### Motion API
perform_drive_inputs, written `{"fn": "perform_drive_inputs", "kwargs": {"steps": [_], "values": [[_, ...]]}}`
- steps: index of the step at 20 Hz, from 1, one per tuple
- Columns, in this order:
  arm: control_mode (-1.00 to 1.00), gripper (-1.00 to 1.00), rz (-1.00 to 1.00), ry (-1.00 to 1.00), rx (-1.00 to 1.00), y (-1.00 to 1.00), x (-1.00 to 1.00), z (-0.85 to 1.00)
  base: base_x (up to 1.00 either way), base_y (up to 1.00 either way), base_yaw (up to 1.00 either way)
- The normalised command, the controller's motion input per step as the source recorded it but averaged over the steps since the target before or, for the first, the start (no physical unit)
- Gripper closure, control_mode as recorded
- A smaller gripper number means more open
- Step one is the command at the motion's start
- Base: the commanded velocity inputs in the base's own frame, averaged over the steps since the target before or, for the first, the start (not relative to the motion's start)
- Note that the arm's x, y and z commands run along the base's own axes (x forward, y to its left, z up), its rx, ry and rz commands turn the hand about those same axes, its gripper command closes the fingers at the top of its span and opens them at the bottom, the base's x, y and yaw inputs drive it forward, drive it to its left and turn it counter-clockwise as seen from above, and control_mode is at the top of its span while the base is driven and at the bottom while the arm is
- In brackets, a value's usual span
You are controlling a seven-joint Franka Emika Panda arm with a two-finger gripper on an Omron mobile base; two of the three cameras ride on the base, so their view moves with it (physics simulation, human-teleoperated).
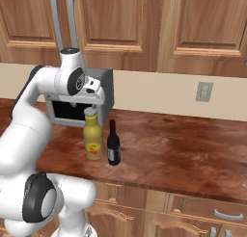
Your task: There is a wine glass and glass cup on the dining counter. Place the wine bottle next to the wine glass and the juice bottle next to the glass cup.
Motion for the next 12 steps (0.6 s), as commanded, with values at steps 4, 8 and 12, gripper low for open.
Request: {"fn": "perform_drive_inputs", "kwargs": {"steps": [4, 8, 12], "values": [[-1.00, -1.00, 0.00, 0.01, -0.03, -0.03, 0.30, -0.11, 0.00, 0.00, 0.00], [-1.00, -1.00, 0.00, 0.06, 0.00, -0.03, 0.19, -0.15, 0.00, 0.00, 0.00], [-1.00, -1.00, 0.00, 0.03, 0.02, -0.05, 0.13, -0.14, 0.00, 0.00, 0.00]]}}
